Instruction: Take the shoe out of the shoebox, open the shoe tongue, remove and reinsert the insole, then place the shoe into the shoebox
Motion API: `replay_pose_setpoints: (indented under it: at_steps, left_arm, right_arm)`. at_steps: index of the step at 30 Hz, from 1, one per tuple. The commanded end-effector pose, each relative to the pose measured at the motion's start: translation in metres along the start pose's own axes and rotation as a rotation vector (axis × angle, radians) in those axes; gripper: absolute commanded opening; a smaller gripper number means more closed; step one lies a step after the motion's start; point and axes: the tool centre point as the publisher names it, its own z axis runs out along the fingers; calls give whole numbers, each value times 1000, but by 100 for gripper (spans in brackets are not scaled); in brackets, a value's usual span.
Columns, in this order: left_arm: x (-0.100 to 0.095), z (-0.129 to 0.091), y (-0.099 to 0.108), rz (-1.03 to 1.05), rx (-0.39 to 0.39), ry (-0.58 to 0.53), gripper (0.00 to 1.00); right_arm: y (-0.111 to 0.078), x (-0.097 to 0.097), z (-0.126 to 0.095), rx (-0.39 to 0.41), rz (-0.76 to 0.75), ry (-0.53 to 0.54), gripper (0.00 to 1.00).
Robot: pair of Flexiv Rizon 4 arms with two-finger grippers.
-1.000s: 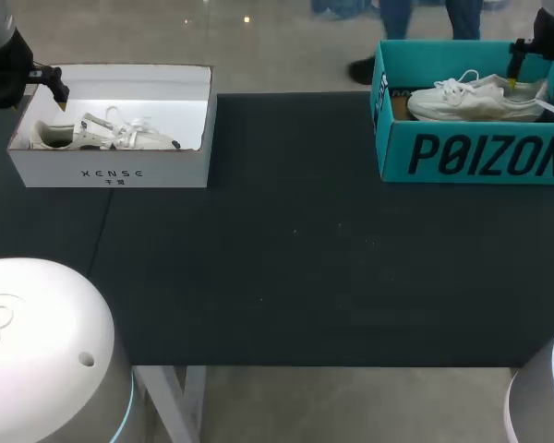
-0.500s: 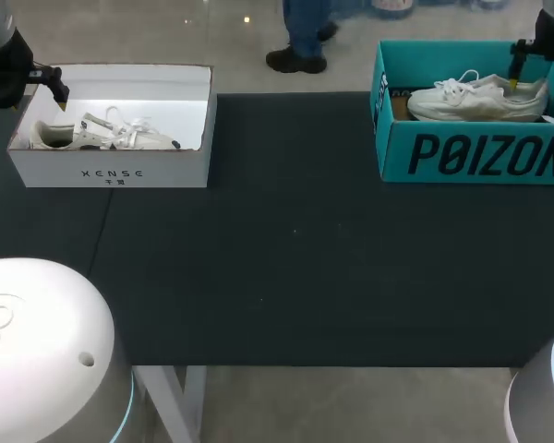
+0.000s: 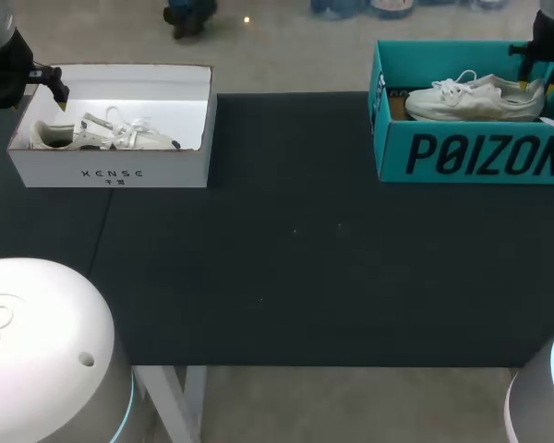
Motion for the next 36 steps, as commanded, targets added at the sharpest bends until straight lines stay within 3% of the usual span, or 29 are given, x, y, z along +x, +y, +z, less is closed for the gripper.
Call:
replay_pose_setpoints:
  at_steps: [1, 12, 16, 20, 26, 28, 32, 35, 36]
  left_arm:
    - [0, 0, -1, 1, -2, 2, 100]
    - [0, 0, -1, 1, -2, 2, 100]
    - [0, 0, -1, 1, -2, 2, 100]
    - [0, 0, -1, 1, -2, 2, 100]
    - [0, 0, -1, 1, -2, 2, 100]
    - [0, 0, -1, 1, -2, 2, 100]
    - [0, 0, -1, 1, -2, 2, 100]
    - [0, 0, -1, 1, -2, 2, 100]
    - [0, 0, -1, 1, -2, 2, 100]
  right_arm:
    - [-1, 1, 2, 3, 1, -3, 37]
    - [-5, -3, -1, -3, 4, -11, 35]
    - [-5, -3, 0, -6, 4, -18, 47]
    - [-5, -4, 1, -8, 3, -27, 53]
    - [-4, -4, 2, -8, 1, -32, 37]
    - [-4, -4, 2, -10, 0, -32, 24]
    - [-4, -4, 2, -11, -1, -36, 20]
    - [-3, -5, 3, -10, -2, -42, 10]
    - [-3, -6, 3, -10, -1, -42, 3]
